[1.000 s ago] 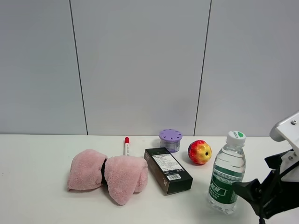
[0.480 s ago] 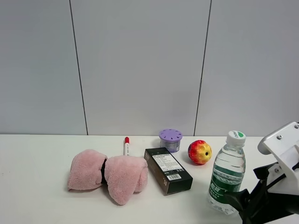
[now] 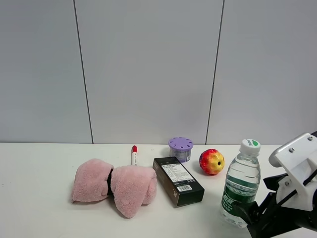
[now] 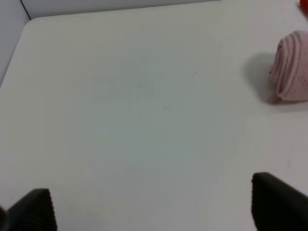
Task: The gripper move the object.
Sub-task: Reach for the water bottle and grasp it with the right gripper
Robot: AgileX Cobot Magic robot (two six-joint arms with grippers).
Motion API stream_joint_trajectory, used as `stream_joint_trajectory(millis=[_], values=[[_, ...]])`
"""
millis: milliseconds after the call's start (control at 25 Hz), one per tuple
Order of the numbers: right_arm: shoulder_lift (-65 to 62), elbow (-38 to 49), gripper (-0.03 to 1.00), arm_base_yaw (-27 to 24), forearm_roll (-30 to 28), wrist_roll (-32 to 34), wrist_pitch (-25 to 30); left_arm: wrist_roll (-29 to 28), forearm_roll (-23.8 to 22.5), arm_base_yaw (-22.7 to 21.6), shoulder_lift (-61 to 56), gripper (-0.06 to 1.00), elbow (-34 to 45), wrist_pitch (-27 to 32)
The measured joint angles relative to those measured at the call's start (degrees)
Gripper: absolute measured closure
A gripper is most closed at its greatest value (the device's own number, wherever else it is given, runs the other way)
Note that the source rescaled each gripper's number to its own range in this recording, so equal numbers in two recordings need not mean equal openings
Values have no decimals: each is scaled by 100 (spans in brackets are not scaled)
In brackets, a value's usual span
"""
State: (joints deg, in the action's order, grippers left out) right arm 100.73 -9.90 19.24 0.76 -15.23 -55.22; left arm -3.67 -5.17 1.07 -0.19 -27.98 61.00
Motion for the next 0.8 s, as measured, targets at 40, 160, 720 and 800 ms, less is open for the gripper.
stream_joint_trajectory(millis=[40,160,720,800], values=[[13,0,14,0,0,0,-81,0,0,0,0,-6,0,0],[32,0,14,0,0,0,-303,0,0,0,0,-6,0,0],[581,0,14,0,-139,0,-1220,0,0,0,0,-6,0,0],[783,0,14,0,-194,0,-1303,0,0,0,0,-6,0,0]])
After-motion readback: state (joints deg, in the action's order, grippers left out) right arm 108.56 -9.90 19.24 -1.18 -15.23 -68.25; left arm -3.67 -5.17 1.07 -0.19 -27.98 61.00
